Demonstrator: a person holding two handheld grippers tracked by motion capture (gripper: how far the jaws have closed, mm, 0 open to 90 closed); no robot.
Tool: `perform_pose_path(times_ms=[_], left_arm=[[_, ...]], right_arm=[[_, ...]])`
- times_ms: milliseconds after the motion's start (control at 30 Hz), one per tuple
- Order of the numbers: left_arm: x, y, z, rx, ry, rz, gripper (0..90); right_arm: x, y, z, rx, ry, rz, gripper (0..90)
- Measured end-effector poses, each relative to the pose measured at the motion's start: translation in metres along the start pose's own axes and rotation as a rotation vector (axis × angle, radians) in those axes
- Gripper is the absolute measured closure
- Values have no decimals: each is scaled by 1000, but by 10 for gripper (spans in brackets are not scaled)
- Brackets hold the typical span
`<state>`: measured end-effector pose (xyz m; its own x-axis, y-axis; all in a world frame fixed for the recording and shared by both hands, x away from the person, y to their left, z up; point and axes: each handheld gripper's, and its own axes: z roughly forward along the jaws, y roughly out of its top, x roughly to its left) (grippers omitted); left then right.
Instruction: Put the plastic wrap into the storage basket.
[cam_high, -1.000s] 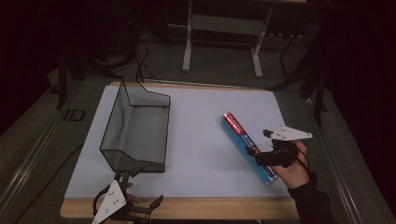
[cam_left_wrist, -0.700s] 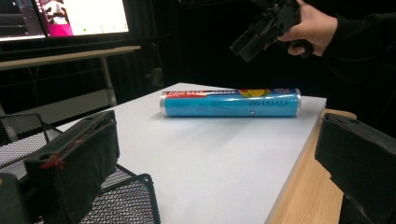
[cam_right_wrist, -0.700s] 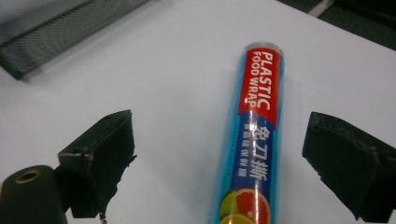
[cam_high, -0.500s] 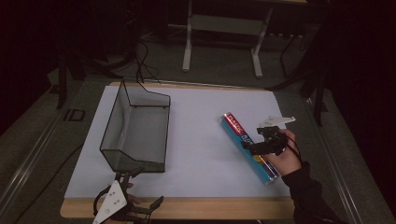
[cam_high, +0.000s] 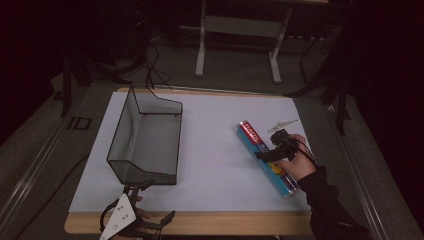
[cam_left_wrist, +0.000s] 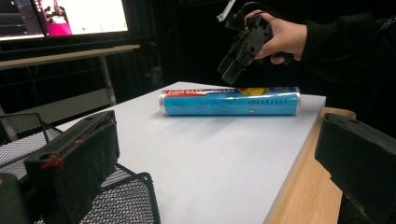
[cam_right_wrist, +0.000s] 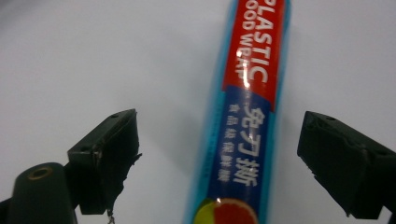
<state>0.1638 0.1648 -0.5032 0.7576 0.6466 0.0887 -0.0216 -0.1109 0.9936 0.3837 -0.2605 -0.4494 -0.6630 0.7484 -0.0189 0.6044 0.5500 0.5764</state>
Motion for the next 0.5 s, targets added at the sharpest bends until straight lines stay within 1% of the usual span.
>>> perform_pose_path(times_ms=[33, 100, 167, 200, 267, 400, 433, 467, 500], left_arm=[[0, 0, 0, 0, 0, 1, 4], [0, 0, 0, 0, 0, 0, 4], [0, 0, 0, -1, 1, 1, 4], [0, 0, 0, 0, 2, 1, 4], [0, 0, 0, -1, 1, 1, 4], [0, 0, -1, -3, 1, 3, 4], [0, 0, -1, -1, 1, 4, 4], [0, 0, -1, 0, 0, 4, 4], [0, 0, -1, 0, 0, 4, 4]], right_arm=[[-1, 1, 2, 19, 9, 7, 127], [-2, 1, 6, 38, 4, 22, 127], [-4, 2, 11, 64, 8, 27, 129], [-5, 2, 13, 83, 7, 39, 139], [-5, 3, 18, 112, 0, 48, 139], [-7, 4, 30, 175, 14, 65, 140], [-7, 4, 32, 185, 7, 68, 145], [-8, 4, 35, 202, 11, 68, 151], [-9, 4, 37, 215, 7, 77, 152]])
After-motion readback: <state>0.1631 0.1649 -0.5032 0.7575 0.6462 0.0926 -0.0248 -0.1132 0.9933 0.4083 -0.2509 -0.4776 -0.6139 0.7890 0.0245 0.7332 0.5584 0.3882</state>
